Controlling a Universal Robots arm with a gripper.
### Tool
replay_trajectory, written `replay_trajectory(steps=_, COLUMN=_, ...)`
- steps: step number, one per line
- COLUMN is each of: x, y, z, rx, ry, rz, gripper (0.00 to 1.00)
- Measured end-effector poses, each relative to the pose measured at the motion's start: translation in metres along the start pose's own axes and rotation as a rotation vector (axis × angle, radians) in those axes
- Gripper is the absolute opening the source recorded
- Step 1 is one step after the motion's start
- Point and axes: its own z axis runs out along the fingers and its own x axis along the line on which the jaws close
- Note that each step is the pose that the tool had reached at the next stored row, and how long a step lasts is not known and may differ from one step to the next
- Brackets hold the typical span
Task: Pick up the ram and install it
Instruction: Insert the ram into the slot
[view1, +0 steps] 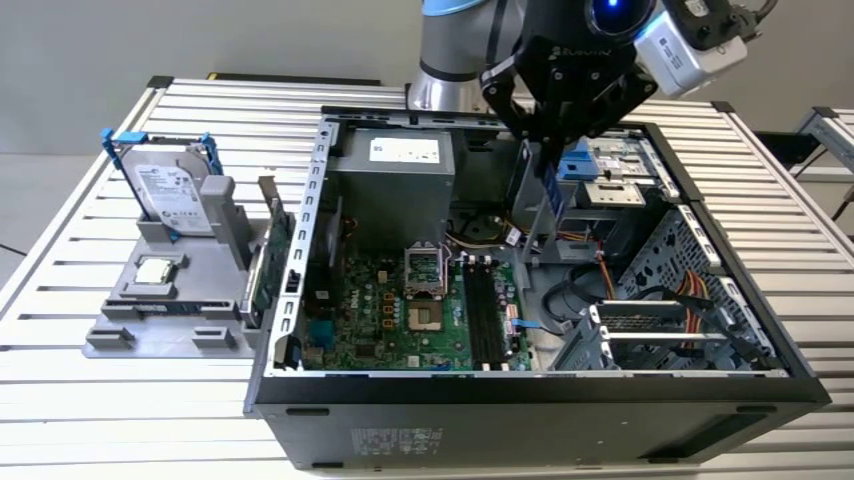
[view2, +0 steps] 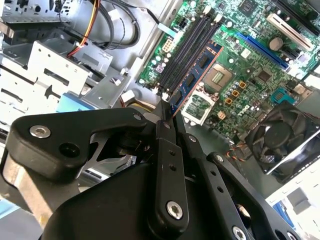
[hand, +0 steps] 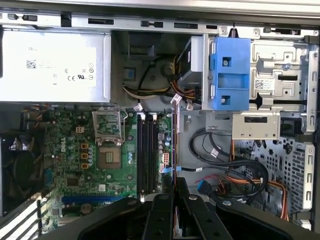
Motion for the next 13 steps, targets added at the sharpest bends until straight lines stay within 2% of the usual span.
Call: replay_trajectory(steps=13, x=0.0010, y=-0.0002, z=0.0151, rx=0.0000, ry=0.0000, rz=0.000, gripper=0.00)
